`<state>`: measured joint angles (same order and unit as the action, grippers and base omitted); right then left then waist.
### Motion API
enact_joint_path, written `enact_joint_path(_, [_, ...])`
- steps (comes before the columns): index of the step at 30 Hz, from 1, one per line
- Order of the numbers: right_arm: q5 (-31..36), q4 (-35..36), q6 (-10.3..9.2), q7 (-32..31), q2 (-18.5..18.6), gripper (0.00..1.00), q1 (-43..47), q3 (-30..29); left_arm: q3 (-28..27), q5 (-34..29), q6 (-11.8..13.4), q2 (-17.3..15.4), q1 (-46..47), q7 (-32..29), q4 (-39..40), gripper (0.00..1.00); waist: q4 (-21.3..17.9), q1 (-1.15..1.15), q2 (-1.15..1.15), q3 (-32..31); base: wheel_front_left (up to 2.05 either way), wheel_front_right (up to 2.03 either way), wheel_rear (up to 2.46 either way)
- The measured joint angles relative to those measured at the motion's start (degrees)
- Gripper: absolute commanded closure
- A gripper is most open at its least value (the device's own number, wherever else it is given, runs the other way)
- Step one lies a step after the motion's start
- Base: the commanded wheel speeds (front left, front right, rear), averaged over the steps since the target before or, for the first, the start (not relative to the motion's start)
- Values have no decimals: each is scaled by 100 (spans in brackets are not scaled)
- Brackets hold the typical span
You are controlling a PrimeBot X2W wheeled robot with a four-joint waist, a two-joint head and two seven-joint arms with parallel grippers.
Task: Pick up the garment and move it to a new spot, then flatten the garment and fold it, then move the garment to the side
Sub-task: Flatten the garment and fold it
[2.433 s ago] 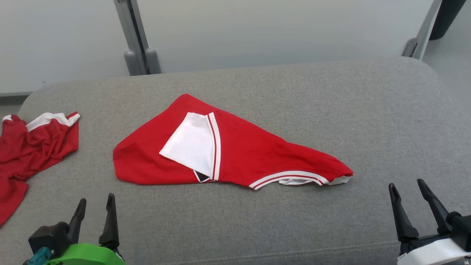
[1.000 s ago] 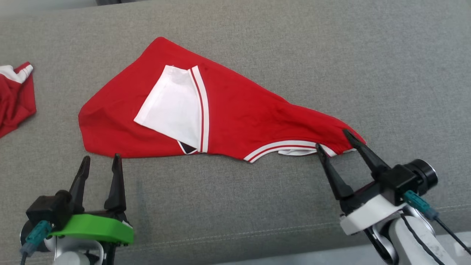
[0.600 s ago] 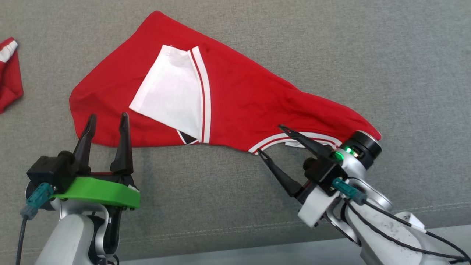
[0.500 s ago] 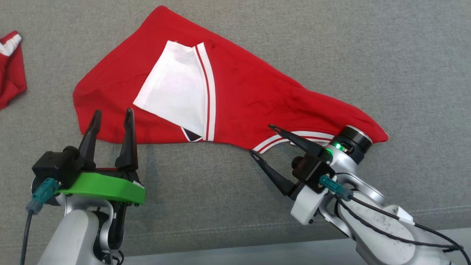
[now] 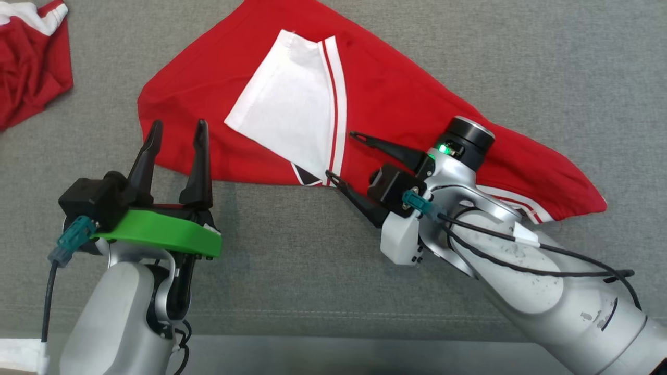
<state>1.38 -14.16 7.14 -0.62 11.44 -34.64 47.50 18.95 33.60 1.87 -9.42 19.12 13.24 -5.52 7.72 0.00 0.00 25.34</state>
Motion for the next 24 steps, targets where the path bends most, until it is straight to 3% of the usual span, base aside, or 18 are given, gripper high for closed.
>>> enact_joint_path(18, [-581, -913, 0, -443, -63, 0, -930, 743, 124, 43, -241, 457, 408, 98, -643, 0, 694, 0, 0, 243, 0, 0, 0])
enact_joint_path(21, [-754, -1033, 0, -485, -58, 24, -989, 844, 66, 49, -249, 458, 408, 100, -735, 0, 736, 0, 0, 186, 0, 0, 0])
enact_joint_path(22, [-803, -1063, 0, -500, -58, 41, -991, 872, 40, 49, -266, 461, 408, 100, -759, 0, 746, 0, 0, 163, 0, 0, 0])
enact_joint_path(24, [-887, -1129, 0, -517, -54, 57, -994, 934, -9, 49, -270, 465, 408, 101, -826, 0, 758, 0, 0, 112, 0, 0, 0])
